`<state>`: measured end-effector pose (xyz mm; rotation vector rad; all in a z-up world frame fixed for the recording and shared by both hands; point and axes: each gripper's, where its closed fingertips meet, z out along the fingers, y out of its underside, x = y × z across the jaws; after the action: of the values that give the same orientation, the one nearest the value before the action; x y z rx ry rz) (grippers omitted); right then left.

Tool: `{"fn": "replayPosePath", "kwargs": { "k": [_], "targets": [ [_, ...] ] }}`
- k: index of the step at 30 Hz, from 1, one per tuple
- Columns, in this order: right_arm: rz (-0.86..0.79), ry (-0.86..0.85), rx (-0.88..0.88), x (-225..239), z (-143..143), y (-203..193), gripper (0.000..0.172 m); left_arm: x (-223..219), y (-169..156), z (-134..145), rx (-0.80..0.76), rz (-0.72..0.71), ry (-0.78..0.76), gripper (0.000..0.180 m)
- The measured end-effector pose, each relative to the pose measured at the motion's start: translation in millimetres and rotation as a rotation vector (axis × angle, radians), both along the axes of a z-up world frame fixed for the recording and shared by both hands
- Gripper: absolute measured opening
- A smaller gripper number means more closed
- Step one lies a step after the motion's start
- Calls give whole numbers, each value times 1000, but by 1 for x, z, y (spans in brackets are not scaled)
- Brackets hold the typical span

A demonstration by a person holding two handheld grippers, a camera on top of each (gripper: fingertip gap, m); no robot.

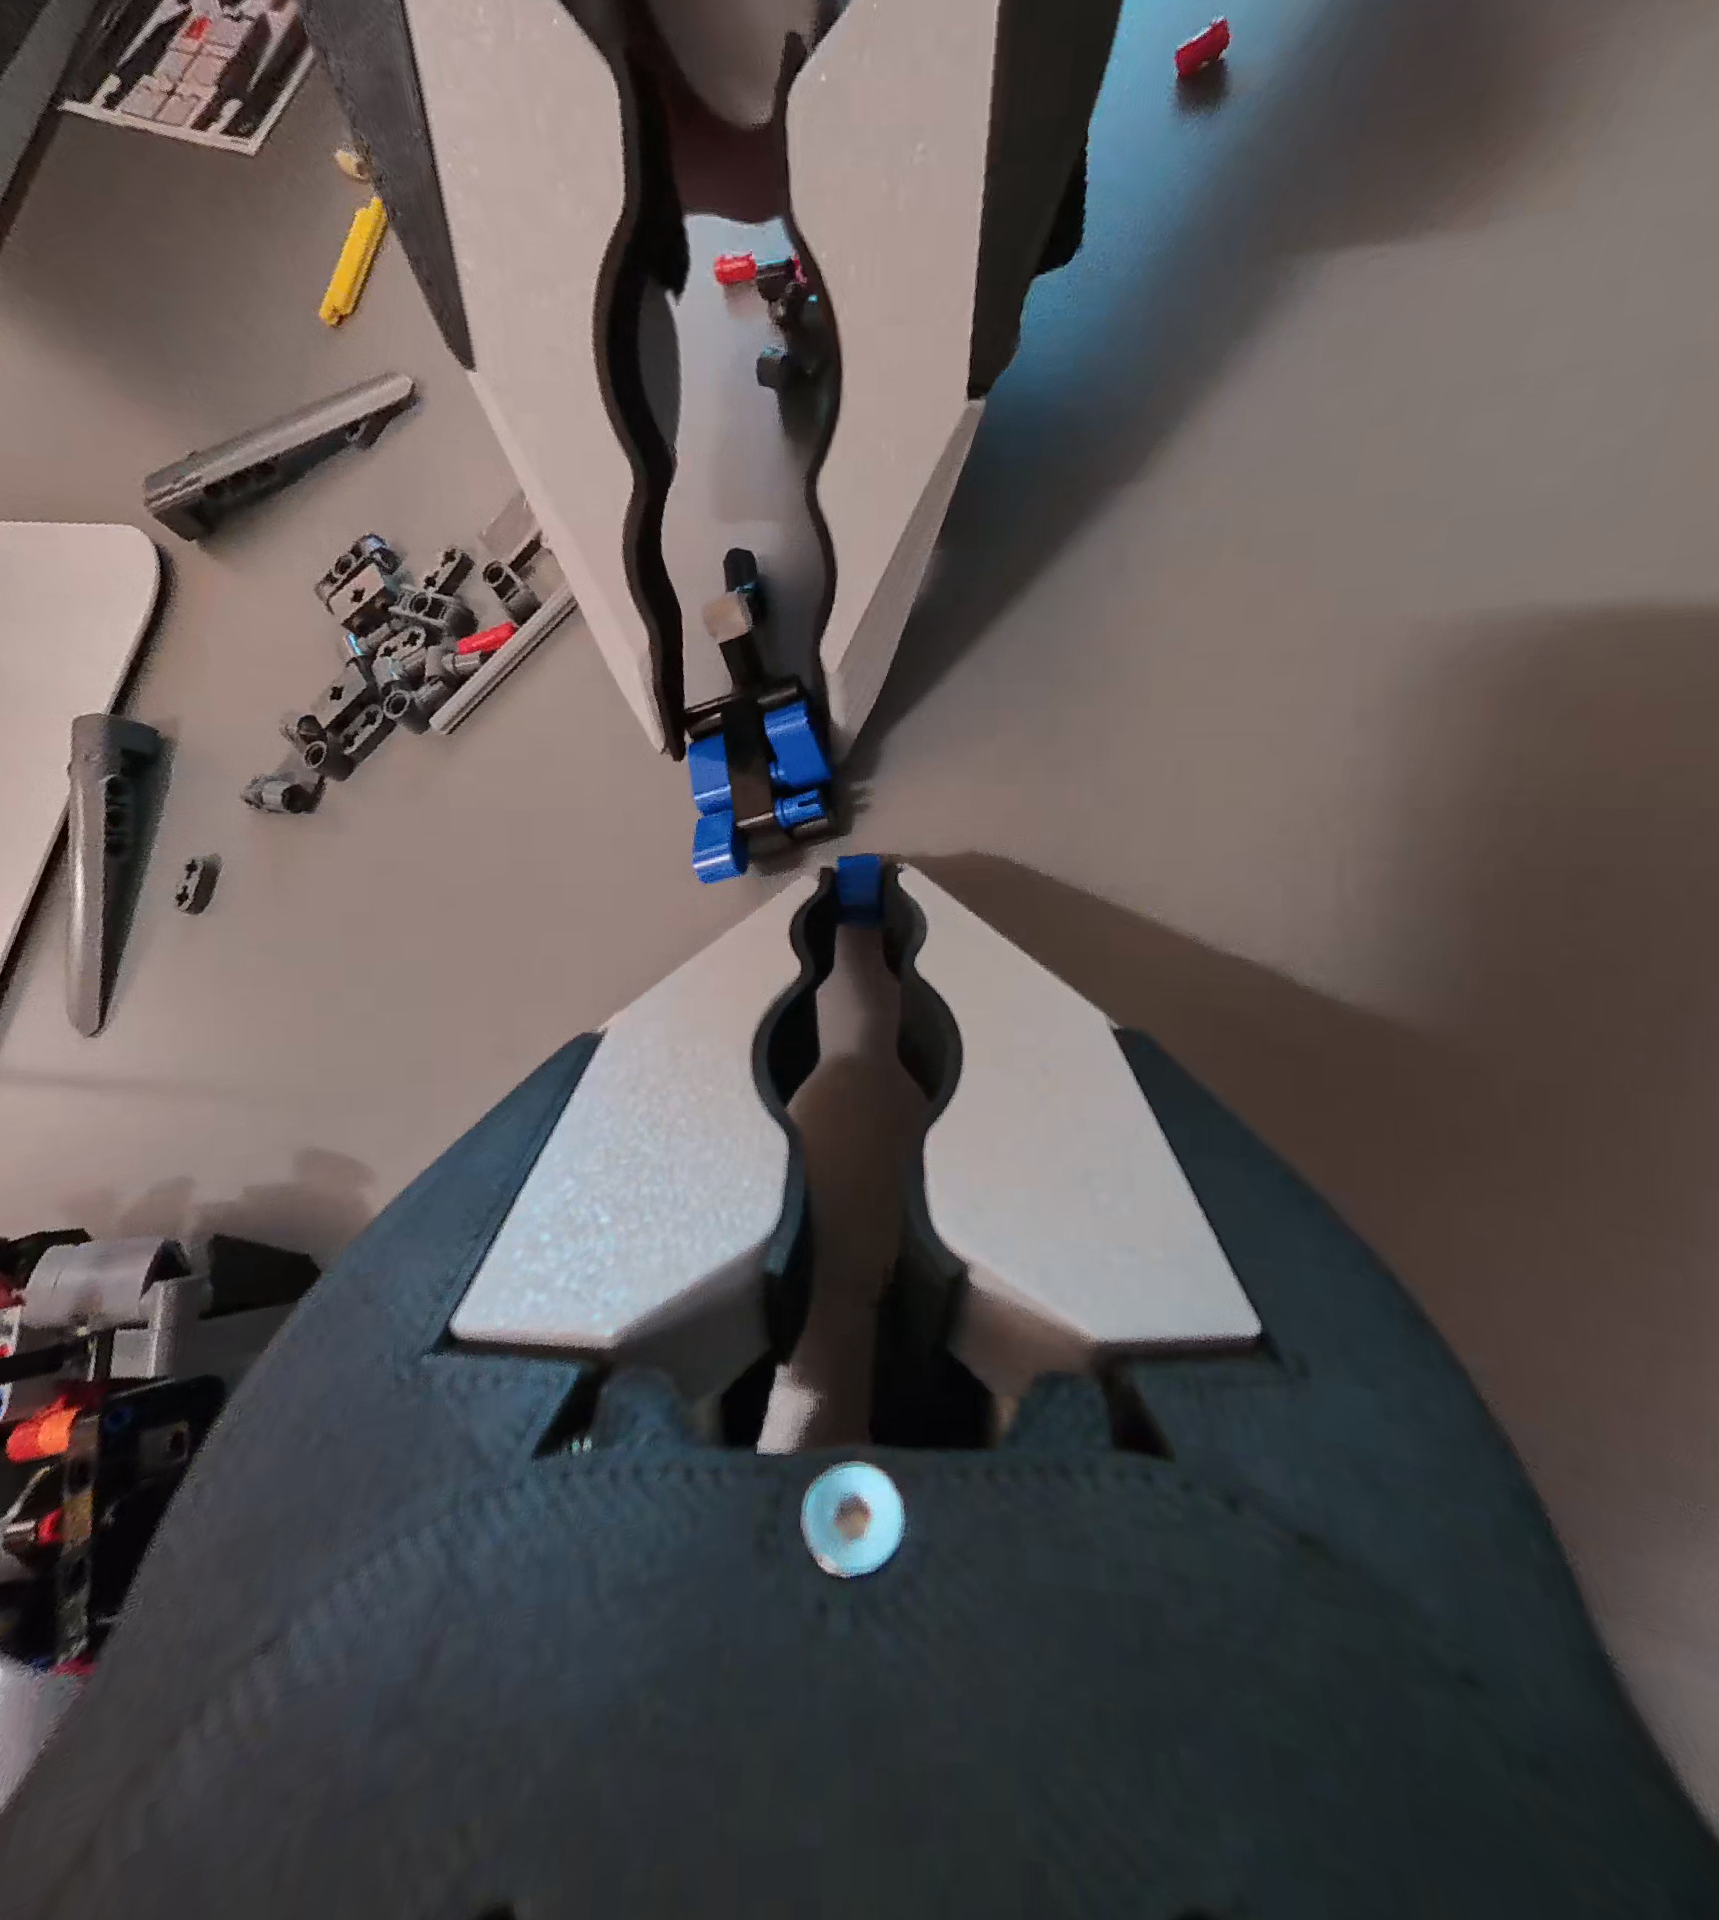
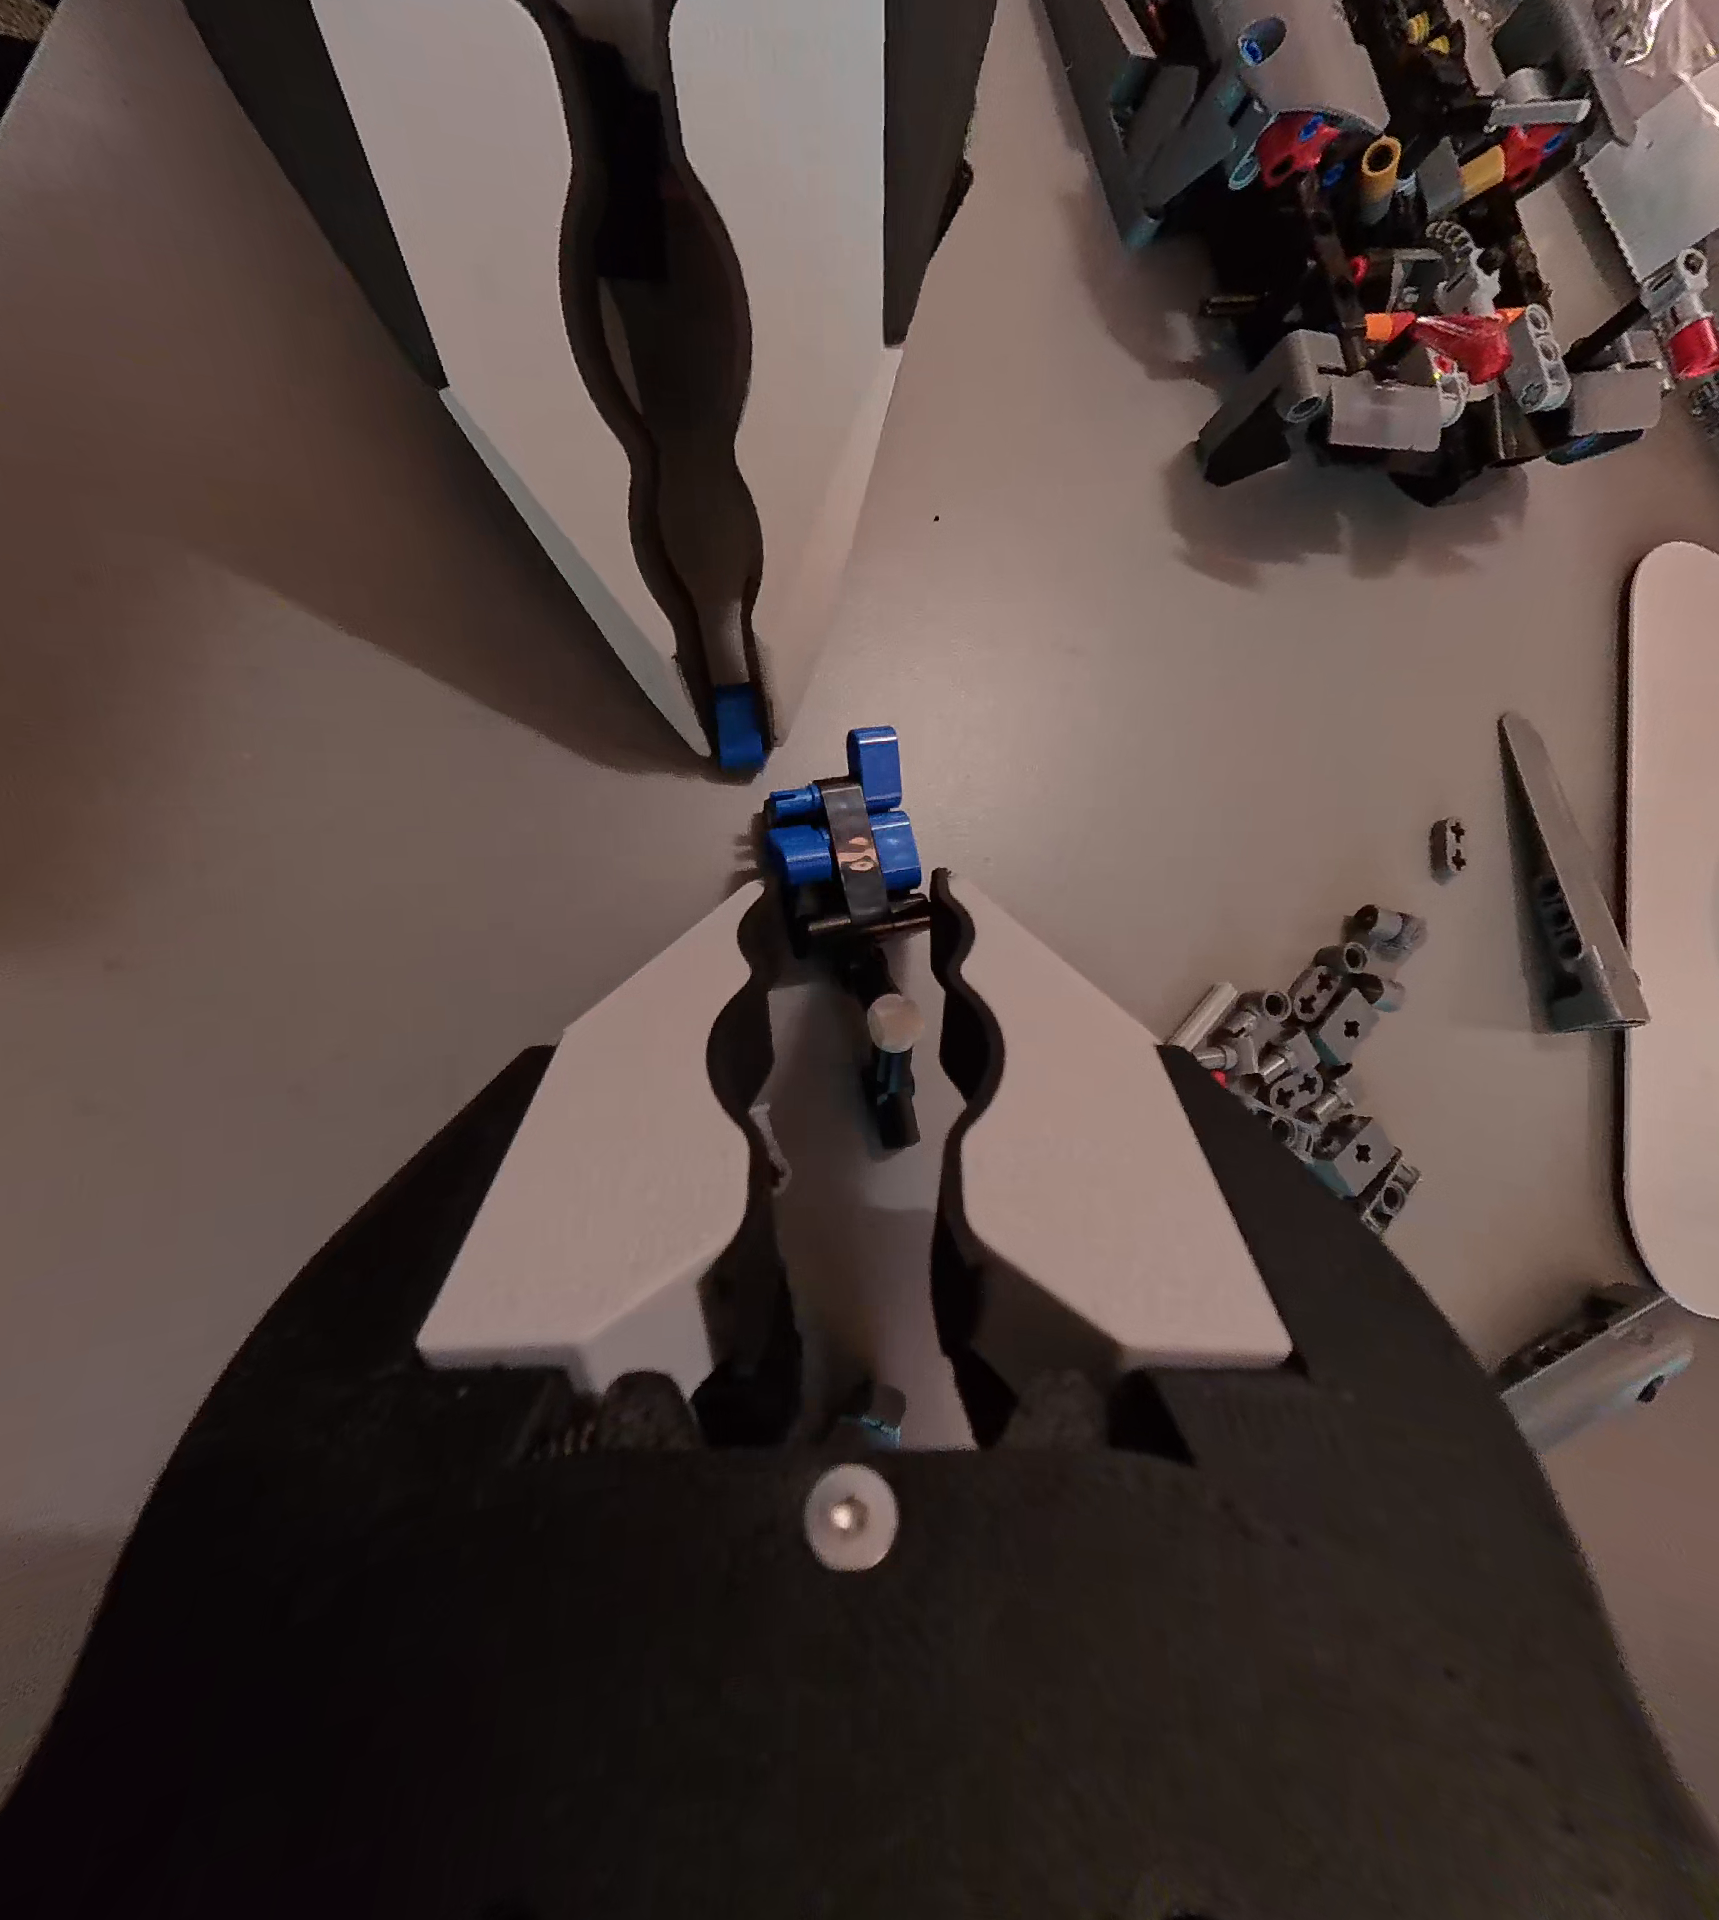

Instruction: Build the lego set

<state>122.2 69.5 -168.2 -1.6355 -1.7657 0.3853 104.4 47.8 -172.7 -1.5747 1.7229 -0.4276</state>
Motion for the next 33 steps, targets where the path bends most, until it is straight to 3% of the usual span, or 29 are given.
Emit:
{"fn": "replayPosePath", "kwargs": {
  "k": [18,27,33],
  "targets": [
    [-13,17,-24,-1,0,0,26,-22,9,3,-29,38,14,16],
    [-20,19,-31,-3,0,0,25,-19,12,0,-35,38,6,0],
    [-25,18,-29,-3,0,0,25,-19,12,1,-25,22,6,6]
  ]
}}
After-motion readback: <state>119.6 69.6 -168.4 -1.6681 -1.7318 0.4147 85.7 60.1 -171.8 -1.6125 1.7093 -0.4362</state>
